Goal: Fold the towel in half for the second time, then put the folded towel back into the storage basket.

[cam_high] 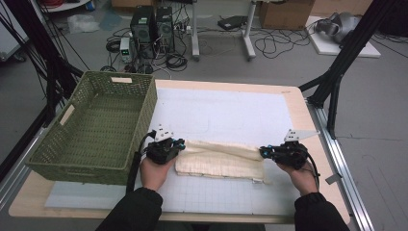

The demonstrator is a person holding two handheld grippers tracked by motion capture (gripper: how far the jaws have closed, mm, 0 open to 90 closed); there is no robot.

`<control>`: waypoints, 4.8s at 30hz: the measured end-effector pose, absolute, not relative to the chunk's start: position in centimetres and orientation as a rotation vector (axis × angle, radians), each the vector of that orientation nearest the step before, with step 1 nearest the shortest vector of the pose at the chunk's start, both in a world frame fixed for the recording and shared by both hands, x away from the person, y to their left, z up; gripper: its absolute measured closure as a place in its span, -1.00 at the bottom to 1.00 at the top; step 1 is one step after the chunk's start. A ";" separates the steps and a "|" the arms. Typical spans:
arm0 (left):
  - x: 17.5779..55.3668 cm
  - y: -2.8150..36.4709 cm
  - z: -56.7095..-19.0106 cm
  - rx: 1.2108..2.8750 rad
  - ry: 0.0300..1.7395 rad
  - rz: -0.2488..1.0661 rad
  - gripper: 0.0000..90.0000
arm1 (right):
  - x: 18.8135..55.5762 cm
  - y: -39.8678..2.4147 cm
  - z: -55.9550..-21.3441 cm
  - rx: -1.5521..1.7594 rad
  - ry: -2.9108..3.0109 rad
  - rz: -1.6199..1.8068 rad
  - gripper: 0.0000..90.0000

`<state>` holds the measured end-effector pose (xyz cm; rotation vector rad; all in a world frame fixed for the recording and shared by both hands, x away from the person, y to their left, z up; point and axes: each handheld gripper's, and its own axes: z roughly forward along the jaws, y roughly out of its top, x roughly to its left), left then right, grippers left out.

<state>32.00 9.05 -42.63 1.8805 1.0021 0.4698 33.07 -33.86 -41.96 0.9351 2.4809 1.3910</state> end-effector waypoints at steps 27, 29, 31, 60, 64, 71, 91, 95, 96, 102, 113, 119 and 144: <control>27.9 10.1 -44.1 2.028 0.836 0.397 0.79 | 30.5 -32.8 -41.9 0.874 2.544 1.488 0.46; 27.9 10.2 -44.1 2.027 0.837 0.379 0.77 | 30.7 -32.3 -42.4 0.869 2.590 1.459 0.54; 27.9 10.3 -44.0 2.025 0.838 0.358 0.66 | 30.6 -31.9 -43.1 0.859 2.639 1.423 0.63; 28.6 8.8 -43.9 2.135 0.836 0.250 0.94 | 30.0 -30.8 -43.2 0.805 2.675 1.344 0.71; 28.7 9.0 -43.8 2.137 0.838 0.258 0.94 | 29.1 -31.7 -43.9 0.810 2.707 1.275 0.88; 28.8 9.0 -43.9 2.132 0.832 0.255 0.89 | 27.8 -33.5 -43.6 0.851 2.662 1.330 0.67; 28.8 9.2 -44.3 2.124 0.793 0.258 0.86 | 29.4 -31.4 -44.4 0.811 2.640 1.250 0.68; 28.7 9.4 -44.0 2.090 0.776 0.254 0.70 | 28.9 -31.2 -44.2 0.786 2.617 1.278 0.50; 28.7 9.6 -43.8 2.078 0.771 0.253 0.66 | 28.8 -31.2 -44.0 0.780 2.596 1.300 0.43; 28.7 10.3 -43.0 2.009 0.769 0.277 0.39 | 28.5 -31.3 -43.8 0.800 2.542 1.375 0.22; 28.5 10.4 -42.8 1.994 0.768 0.286 0.30 | 28.6 -31.4 -43.8 0.803 2.529 1.363 0.20; 28.4 10.3 -42.9 1.993 0.763 0.282 0.30 | 28.6 -31.5 -43.7 0.805 2.524 1.364 0.19; 29.4 9.7 -44.0 2.069 0.865 0.304 0.23 | 28.9 -32.3 -44.7 1.042 2.485 1.235 -0.05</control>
